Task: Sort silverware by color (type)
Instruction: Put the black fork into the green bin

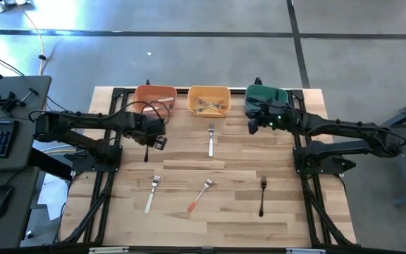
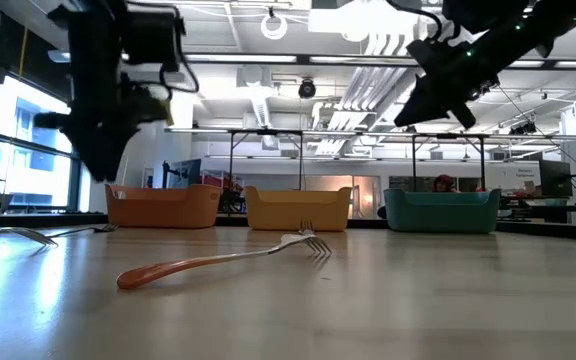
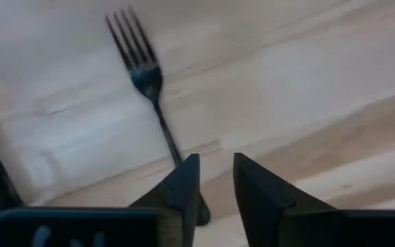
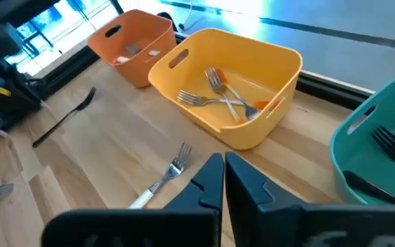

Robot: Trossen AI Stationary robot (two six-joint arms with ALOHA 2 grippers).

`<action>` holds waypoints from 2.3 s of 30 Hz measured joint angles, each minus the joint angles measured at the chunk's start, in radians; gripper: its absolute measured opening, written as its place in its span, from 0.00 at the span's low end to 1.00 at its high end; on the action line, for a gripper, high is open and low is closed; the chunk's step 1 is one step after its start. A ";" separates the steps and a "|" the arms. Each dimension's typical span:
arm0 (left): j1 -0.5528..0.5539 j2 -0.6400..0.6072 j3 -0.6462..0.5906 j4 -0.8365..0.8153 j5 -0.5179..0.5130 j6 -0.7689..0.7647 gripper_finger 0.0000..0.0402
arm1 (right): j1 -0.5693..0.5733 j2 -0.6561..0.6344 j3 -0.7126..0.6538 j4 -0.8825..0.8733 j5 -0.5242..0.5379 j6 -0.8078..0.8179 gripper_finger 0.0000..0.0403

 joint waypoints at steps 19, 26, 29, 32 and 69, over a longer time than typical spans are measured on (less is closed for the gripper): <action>0.159 -0.005 -0.333 0.380 -0.025 -0.051 0.33 | 0.000 -0.006 -0.002 0.050 -0.002 0.000 0.00; 0.171 -0.012 -0.365 0.401 0.032 0.042 0.08 | 0.009 -0.006 -0.002 0.050 0.000 -0.001 0.00; 0.170 -0.035 -0.363 0.413 0.059 0.090 0.02 | 0.014 -0.006 -0.002 0.051 -0.002 -0.001 0.00; 0.163 -0.075 -0.345 0.438 0.152 0.098 0.01 | 0.022 -0.006 -0.002 0.050 -0.005 -0.002 0.00; 0.017 0.061 -0.038 1.764 0.327 0.343 0.00 | 0.192 0.460 0.338 0.624 -0.436 0.132 0.38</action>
